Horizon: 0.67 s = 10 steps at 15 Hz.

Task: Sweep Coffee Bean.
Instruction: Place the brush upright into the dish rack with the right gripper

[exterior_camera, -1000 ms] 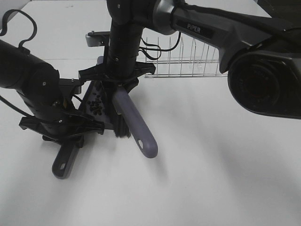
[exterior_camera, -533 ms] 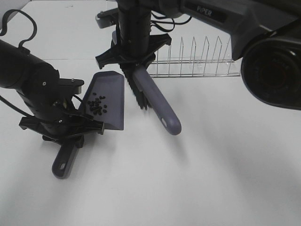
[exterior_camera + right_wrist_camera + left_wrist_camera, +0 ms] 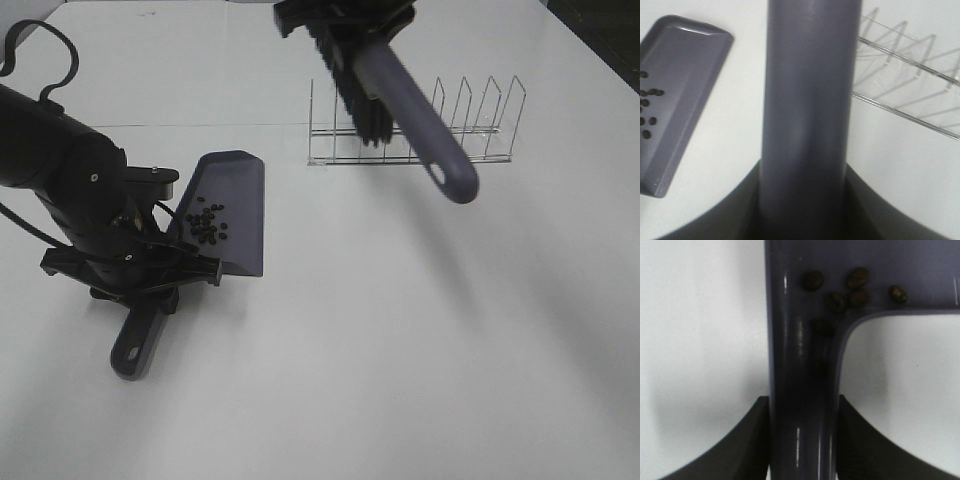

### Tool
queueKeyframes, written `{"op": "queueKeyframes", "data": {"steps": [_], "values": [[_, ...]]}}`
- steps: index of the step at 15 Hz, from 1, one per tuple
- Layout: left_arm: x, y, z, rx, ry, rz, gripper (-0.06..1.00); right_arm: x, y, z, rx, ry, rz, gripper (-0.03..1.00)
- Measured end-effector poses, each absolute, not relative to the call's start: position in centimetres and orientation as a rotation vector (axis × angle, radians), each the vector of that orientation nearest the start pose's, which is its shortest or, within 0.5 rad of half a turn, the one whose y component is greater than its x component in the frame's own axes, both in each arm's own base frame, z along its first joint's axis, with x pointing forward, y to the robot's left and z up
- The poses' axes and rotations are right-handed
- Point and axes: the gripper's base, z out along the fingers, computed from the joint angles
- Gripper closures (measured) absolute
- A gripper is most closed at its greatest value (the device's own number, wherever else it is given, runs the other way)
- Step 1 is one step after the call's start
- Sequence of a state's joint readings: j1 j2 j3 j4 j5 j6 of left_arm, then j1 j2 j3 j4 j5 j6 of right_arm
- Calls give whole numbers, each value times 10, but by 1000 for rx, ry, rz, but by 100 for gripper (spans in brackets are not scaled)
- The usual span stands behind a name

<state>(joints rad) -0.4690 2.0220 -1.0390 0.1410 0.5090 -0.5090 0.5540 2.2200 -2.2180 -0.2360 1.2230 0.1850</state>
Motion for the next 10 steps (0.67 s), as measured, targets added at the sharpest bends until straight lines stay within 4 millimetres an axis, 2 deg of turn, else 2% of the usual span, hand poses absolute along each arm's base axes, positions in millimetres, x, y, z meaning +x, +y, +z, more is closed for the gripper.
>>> {"op": "queueKeyframes", "data": {"steps": [4,7,8,10], "values": [[312,-151,89,120,2956,-12,60,419,157,302,-305,2699,-138,67],[312,-151,89,134,2955,-11,60,416,98,293,-92,2802,-141,67],[312,-151,89,137,2954,-11,60,415,88,284,-50,2837,-139,67],[312,-151,89,138,2954,-11,60,411,84,264,-34,2912,-136,67]]}}
